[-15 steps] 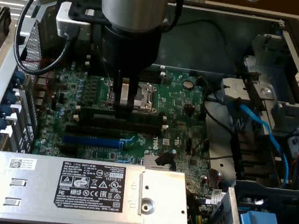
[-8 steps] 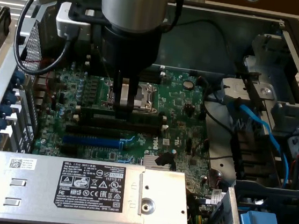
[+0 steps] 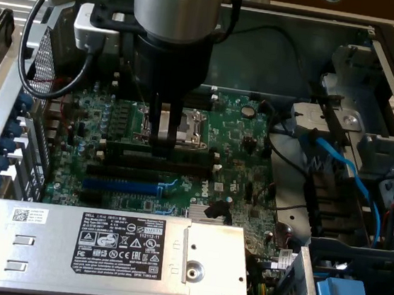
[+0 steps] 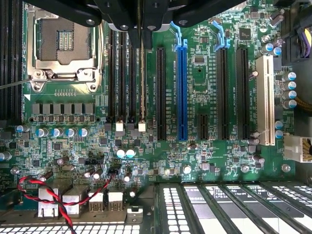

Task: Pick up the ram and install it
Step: 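Insert the ram into the slot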

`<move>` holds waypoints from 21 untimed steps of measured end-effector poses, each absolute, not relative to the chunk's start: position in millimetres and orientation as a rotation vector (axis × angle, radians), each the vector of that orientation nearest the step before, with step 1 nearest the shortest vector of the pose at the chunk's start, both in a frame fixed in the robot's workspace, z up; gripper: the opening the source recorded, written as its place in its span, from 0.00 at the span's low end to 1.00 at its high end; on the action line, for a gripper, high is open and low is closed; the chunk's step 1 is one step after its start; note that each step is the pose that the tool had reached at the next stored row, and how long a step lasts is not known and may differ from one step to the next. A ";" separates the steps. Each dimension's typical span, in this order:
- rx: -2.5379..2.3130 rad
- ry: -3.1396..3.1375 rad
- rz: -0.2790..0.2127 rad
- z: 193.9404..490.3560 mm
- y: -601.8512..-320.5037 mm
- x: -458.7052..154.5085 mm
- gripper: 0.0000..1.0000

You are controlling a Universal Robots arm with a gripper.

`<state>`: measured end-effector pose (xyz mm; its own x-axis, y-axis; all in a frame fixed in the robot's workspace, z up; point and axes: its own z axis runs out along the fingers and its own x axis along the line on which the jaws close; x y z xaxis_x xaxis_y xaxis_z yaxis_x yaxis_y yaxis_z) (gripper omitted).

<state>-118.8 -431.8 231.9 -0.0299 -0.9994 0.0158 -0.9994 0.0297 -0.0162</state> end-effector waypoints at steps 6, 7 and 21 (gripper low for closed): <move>2.188 -2.254 0.035 231.9 -431.5 -118.5 0.13; 2.188 -2.254 0.036 231.9 -431.3 -118.4 0.13; 2.188 -2.254 0.035 230.8 -430.8 -118.5 0.13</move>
<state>-118.5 -430.8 230.8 -0.0300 -0.9994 0.0155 -0.9994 0.0297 -0.0162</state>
